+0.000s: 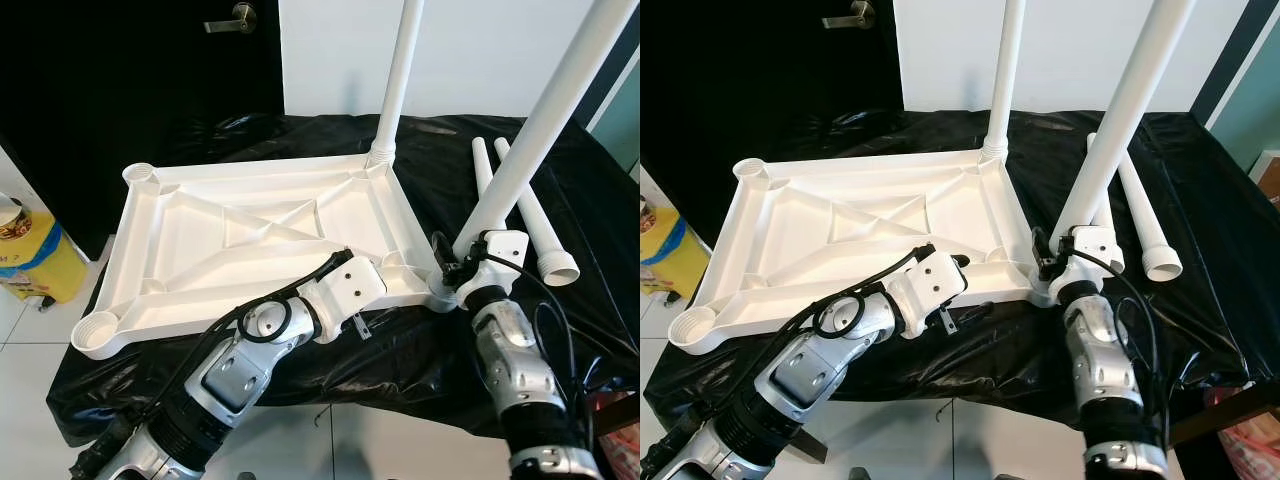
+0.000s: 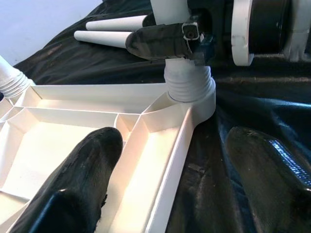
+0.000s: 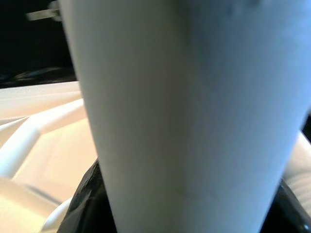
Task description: Building children table
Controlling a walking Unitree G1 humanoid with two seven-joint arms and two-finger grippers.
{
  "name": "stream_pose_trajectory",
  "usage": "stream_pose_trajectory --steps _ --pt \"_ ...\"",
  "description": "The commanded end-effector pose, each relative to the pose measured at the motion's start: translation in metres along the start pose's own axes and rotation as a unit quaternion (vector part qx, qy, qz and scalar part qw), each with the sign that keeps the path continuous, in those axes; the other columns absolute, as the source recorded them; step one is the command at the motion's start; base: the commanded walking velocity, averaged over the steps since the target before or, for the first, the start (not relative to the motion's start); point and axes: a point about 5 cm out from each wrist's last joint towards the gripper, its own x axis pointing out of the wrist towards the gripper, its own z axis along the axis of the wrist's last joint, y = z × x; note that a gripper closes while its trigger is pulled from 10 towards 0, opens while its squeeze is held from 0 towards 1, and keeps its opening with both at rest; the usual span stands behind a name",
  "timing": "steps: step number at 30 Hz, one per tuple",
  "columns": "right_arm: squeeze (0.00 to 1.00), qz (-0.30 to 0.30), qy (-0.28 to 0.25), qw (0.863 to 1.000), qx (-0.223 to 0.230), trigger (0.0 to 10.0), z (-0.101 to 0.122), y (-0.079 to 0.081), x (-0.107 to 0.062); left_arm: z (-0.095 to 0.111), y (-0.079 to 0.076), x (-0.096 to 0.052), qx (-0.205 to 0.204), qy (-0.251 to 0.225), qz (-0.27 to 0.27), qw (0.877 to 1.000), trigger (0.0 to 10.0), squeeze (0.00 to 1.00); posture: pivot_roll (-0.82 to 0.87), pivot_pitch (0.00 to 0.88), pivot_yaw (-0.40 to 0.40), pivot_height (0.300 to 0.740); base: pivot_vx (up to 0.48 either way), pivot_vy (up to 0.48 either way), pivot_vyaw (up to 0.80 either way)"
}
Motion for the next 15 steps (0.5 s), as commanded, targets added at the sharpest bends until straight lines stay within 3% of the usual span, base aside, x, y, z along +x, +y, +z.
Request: stream_pose_trajectory --steps 1,2,4,6,15 --pt "0.00 -0.048 0.097 0.994 0.024 10.0 -0.041 -0.005 -0.018 -0.003 -0.002 -0.001 0.000 0.006 -0.009 1.000 10.0 0.00 0.01 0.059 -0.028 0.740 0.000 0.000 0.00" --pt "0.00 -0.076 0.091 0.993 0.023 10.0 -0.040 -0.004 -0.019 -0.003 -0.001 -0.001 0.000 0.006 -0.008 1.000 10.0 0.00 0.01 0.059 -0.029 0.740 0.000 0.000 0.00" --pt "0.00 -0.076 0.091 0.993 0.023 10.0 -0.040 -0.004 -0.019 -0.003 -0.001 -0.001 0.000 0.006 -0.008 1.000 10.0 0.00 0.01 0.059 -0.029 0.740 0.000 0.000 0.00" --pt "0.00 -0.086 0.081 0.992 0.044 10.0 -0.037 0.010 -0.020 -0.002 0.000 0.000 -0.001 0.004 -0.003 1.000 10.0 0.00 0.01 0.053 -0.036 0.740 0.000 0.000 0.00" --pt "0.00 -0.054 0.050 0.997 0.037 10.0 -0.027 0.018 -0.019 0.000 0.003 0.002 0.003 0.001 0.005 1.000 10.0 0.00 0.02 0.034 -0.044 0.740 0.000 0.000 0.00"
